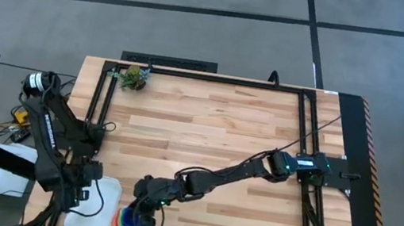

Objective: Nest measuring cups in basket
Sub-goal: Put the nested measuring cups into the white bin

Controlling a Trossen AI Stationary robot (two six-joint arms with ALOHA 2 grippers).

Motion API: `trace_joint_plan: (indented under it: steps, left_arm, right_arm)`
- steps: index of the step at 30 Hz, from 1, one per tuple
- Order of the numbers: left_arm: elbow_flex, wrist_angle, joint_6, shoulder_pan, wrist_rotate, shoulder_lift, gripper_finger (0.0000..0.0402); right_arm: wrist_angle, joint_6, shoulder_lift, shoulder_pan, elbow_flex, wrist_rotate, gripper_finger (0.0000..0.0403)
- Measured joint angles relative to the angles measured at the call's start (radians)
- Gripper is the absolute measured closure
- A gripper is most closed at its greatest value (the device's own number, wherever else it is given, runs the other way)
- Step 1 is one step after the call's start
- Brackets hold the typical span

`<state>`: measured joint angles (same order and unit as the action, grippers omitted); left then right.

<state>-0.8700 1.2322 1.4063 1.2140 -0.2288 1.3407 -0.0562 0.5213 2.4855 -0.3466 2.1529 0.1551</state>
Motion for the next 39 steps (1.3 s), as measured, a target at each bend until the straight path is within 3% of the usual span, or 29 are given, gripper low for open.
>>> trace_joint_plan:
  steps: [6, 15, 18, 24, 33, 39]
  left_arm:
    - [0.089, -0.045, 0.019, 0.000, 0.045, 0.000, 0.0292]
    - [0.091, -0.125, 0.029, -0.067, -0.096, -0.003, 0.0382]
    - [0.090, -0.176, 0.072, -0.114, -0.124, -0.002, 0.0394]
    - [0.089, -0.272, -0.002, -0.168, -0.129, -0.001, 0.0376]
    - [0.052, -0.244, -0.060, -0.197, -0.171, 0.001, 0.0351]
    - [0.002, -0.202, -0.088, -0.197, -0.199, -0.002, 0.0310]
  right_arm:
    - [-0.001, 0.001, -0.010, -0.001, 0.002, -0.002, 0.0301]
    - [-0.030, 0.024, -0.013, 0.000, 0.002, -0.003, 0.0301]
    - [-0.037, 0.031, -0.013, -0.001, 0.002, -0.011, 0.0301]
    - [-0.048, 0.049, -0.013, -0.005, 0.002, -0.070, 0.0301]
    - [-0.030, 0.054, -0.013, 0.053, 0.002, -0.096, 0.0301]
    - [-0.026, 0.047, -0.012, 0.104, 0.002, -0.105, 0.0301]
